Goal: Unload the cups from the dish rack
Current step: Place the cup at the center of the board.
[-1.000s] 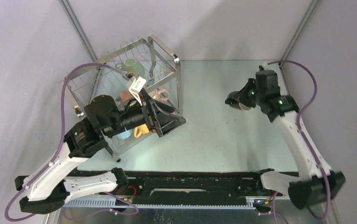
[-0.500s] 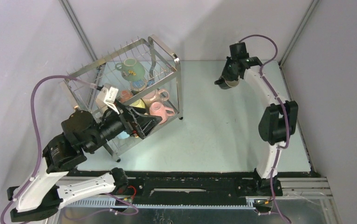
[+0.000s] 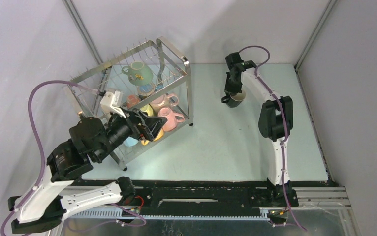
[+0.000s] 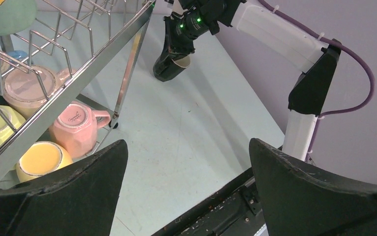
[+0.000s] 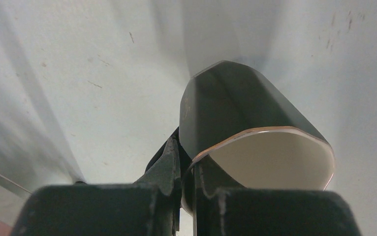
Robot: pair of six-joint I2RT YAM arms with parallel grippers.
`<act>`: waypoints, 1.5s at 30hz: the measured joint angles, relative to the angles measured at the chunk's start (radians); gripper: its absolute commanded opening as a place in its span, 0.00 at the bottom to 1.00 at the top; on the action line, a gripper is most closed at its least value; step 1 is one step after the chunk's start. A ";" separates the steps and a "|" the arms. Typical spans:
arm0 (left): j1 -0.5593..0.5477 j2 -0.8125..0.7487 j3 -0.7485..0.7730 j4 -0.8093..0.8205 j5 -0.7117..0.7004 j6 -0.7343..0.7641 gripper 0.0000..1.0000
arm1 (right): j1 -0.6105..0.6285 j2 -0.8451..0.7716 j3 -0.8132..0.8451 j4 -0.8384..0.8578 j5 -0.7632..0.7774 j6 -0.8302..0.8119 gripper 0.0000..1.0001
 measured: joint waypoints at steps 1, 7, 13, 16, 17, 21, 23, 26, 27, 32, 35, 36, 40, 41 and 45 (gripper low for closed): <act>0.000 0.000 -0.004 -0.001 0.000 0.000 1.00 | 0.001 0.006 0.000 -0.010 -0.001 -0.001 0.00; 0.000 -0.004 -0.010 -0.004 -0.004 0.002 1.00 | 0.008 0.043 0.068 -0.074 -0.003 -0.008 0.12; 0.000 -0.005 -0.010 -0.004 -0.007 0.021 1.00 | 0.017 0.057 0.112 -0.098 -0.002 -0.011 0.27; 0.000 -0.002 -0.010 -0.004 -0.007 0.037 1.00 | 0.022 0.057 0.113 -0.107 -0.006 -0.010 0.29; 0.000 -0.001 -0.010 -0.004 -0.007 0.040 1.00 | 0.025 0.057 0.113 -0.107 -0.008 -0.010 0.29; 0.000 0.000 -0.010 -0.004 -0.006 0.047 1.00 | 0.034 0.058 0.124 -0.109 -0.022 -0.006 0.32; 0.000 0.000 -0.010 -0.004 -0.006 0.049 1.00 | 0.040 0.058 0.134 -0.109 -0.028 -0.004 0.36; 0.000 -0.003 -0.010 -0.004 -0.006 0.056 1.00 | 0.047 0.058 0.158 -0.110 -0.031 0.000 0.40; 0.000 -0.004 -0.010 -0.004 -0.006 0.057 1.00 | 0.047 0.058 0.163 -0.109 -0.033 0.001 0.41; 0.000 -0.005 -0.010 -0.004 -0.007 0.064 1.00 | 0.052 0.058 0.168 -0.108 -0.040 0.005 0.48; 0.000 -0.004 -0.008 -0.004 -0.008 0.069 1.00 | 0.053 0.055 0.168 -0.108 -0.041 0.008 0.55; 0.000 -0.003 -0.006 -0.007 -0.010 0.072 1.00 | 0.053 0.052 0.168 -0.111 -0.042 0.009 0.57; 0.000 0.023 0.042 -0.035 -0.026 0.084 1.00 | 0.058 -0.001 0.153 -0.116 -0.041 0.016 0.67; 0.000 0.032 0.058 -0.038 -0.029 0.089 1.00 | 0.060 -0.032 0.138 -0.116 -0.042 0.019 0.69; 0.000 0.068 0.123 -0.042 -0.054 0.109 1.00 | 0.067 -0.218 0.026 -0.087 -0.048 0.028 0.77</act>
